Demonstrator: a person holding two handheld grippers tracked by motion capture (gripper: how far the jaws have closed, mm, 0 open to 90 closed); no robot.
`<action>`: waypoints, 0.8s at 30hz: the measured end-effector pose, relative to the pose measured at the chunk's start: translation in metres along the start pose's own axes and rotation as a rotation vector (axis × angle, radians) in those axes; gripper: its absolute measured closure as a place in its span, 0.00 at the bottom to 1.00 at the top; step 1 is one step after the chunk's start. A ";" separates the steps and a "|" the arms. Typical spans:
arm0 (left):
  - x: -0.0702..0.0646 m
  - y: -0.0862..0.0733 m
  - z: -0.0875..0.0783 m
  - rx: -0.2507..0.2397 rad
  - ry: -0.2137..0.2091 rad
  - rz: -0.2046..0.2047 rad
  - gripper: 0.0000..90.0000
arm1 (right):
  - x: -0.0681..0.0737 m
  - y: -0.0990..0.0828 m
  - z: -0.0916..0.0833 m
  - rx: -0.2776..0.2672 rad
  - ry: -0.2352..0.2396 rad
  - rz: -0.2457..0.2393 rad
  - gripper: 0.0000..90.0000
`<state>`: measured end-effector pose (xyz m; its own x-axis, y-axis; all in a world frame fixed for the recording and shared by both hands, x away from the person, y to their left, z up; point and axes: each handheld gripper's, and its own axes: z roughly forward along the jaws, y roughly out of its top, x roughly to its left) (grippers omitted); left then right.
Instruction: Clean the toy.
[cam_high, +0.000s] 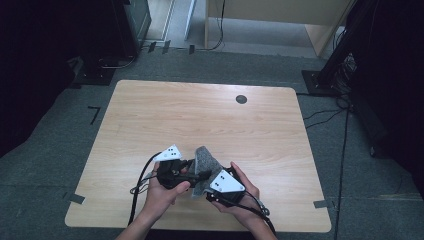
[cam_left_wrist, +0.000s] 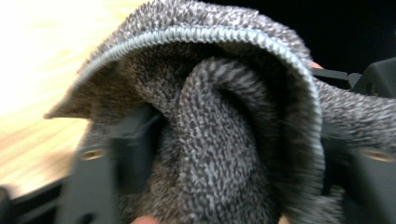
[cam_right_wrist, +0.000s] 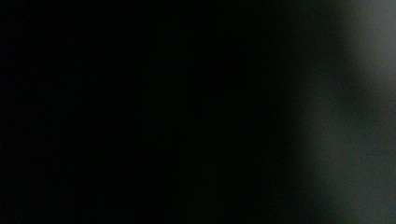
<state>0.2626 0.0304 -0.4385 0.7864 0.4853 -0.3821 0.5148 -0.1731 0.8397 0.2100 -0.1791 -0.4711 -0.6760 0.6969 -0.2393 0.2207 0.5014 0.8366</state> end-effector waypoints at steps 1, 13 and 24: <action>0.003 0.002 -0.005 -0.015 -0.008 -0.012 0.79 | -0.002 -0.001 0.000 0.003 -0.003 0.006 0.38; 0.003 0.003 -0.005 -0.004 -0.009 -0.018 0.81 | -0.001 -0.002 0.001 0.006 -0.002 0.003 0.38; 0.007 0.004 -0.008 0.004 -0.024 -0.014 0.82 | -0.001 -0.002 0.001 -0.003 0.005 0.010 0.38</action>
<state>0.2679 0.0404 -0.4346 0.7873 0.4670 -0.4026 0.5268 -0.1700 0.8328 0.2110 -0.1805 -0.4726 -0.6774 0.6994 -0.2281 0.2258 0.4928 0.8403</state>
